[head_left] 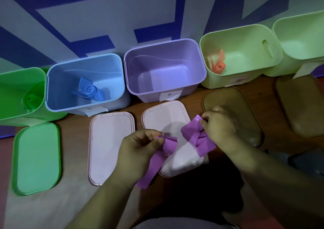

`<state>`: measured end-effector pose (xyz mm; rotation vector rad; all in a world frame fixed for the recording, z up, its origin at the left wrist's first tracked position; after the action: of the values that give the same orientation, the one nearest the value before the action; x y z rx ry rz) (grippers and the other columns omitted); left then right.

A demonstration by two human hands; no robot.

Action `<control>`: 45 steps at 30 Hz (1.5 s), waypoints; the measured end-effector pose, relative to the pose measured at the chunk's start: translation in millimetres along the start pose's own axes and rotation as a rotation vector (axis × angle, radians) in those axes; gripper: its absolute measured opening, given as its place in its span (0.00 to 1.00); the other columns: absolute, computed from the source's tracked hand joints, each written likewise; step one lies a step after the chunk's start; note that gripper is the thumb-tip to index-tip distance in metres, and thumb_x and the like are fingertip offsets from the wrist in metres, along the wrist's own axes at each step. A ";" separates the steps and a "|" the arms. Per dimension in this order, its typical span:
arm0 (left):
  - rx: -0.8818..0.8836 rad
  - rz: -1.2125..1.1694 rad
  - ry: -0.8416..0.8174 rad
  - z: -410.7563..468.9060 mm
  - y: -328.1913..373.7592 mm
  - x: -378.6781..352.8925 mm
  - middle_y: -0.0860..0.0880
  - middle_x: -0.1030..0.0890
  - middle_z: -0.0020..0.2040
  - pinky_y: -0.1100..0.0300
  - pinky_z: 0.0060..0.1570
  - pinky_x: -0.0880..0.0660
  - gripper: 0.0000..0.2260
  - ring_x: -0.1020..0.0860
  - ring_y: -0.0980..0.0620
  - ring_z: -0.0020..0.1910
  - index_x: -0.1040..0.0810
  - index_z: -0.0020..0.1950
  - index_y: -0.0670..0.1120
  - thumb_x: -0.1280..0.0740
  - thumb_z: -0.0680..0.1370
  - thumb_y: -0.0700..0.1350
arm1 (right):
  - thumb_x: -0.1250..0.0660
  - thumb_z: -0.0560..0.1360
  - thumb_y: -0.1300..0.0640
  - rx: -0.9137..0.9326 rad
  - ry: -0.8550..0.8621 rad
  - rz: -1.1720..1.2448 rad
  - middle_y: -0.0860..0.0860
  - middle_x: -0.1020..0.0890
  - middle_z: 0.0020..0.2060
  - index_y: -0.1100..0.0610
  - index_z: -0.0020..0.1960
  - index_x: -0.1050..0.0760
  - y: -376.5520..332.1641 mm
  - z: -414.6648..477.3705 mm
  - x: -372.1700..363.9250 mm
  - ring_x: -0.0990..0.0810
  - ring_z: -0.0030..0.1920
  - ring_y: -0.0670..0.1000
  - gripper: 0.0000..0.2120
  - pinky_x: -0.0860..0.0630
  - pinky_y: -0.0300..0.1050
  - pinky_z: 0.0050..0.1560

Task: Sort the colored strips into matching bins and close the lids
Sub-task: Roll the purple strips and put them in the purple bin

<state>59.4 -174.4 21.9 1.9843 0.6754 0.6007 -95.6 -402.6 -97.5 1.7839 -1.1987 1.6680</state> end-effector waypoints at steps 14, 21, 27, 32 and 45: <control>-0.081 -0.037 -0.060 -25.8 23.3 10.8 0.46 0.15 0.39 0.65 0.44 0.23 0.10 0.18 0.52 0.40 0.14 0.45 0.49 0.25 0.70 0.35 | 0.25 0.72 0.53 -0.035 -0.105 0.658 0.41 0.15 0.36 0.48 0.42 0.17 -50.4 -50.7 78.5 0.18 0.39 0.39 0.01 0.25 0.33 0.40; -0.204 -0.017 -0.087 -65.4 46.1 37.3 0.47 0.14 0.37 0.65 0.39 0.23 0.07 0.17 0.54 0.37 0.14 0.39 0.45 0.26 0.70 0.33 | 0.23 0.71 0.54 -0.029 -0.125 0.840 0.49 0.17 0.29 0.52 0.38 0.17 -98.7 -103.8 137.1 0.24 0.27 0.44 0.05 0.28 0.35 0.30; -0.341 -0.003 -0.120 -102.0 67.2 67.1 0.47 0.14 0.37 0.59 0.42 0.21 0.04 0.17 0.48 0.38 0.14 0.39 0.47 0.24 0.68 0.39 | 0.27 0.73 0.57 -0.005 -0.104 0.840 0.42 0.15 0.33 0.48 0.42 0.15 -134.3 -141.5 172.3 0.20 0.32 0.40 0.04 0.26 0.37 0.36; -0.447 -0.011 -0.134 -127.0 79.4 89.5 0.46 0.15 0.38 0.52 0.44 0.20 0.05 0.17 0.46 0.39 0.14 0.39 0.50 0.24 0.66 0.43 | 0.28 0.74 0.60 0.111 -0.115 0.919 0.41 0.13 0.41 0.48 0.44 0.15 -175.4 -173.7 195.3 0.16 0.43 0.40 0.08 0.23 0.35 0.46; -0.690 -0.030 -0.082 -164.6 91.9 157.5 0.50 0.18 0.41 0.62 0.45 0.26 0.06 0.19 0.51 0.43 0.14 0.40 0.50 0.21 0.65 0.46 | 0.26 0.66 0.63 0.174 -0.184 1.330 0.52 0.16 0.33 0.56 0.38 0.16 -268.3 -230.6 217.7 0.19 0.34 0.46 0.04 0.22 0.35 0.37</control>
<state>87.6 -7.0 199.5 1.3426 0.3734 0.6260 -35.5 -142.2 220.4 1.1835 -2.7380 2.2545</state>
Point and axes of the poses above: each hand's wrist, its own z-axis towards the middle knuckle, its own x-axis out of the back of the hand, y = z × x, the point moved 4 cm from there along z, towards the middle knuckle
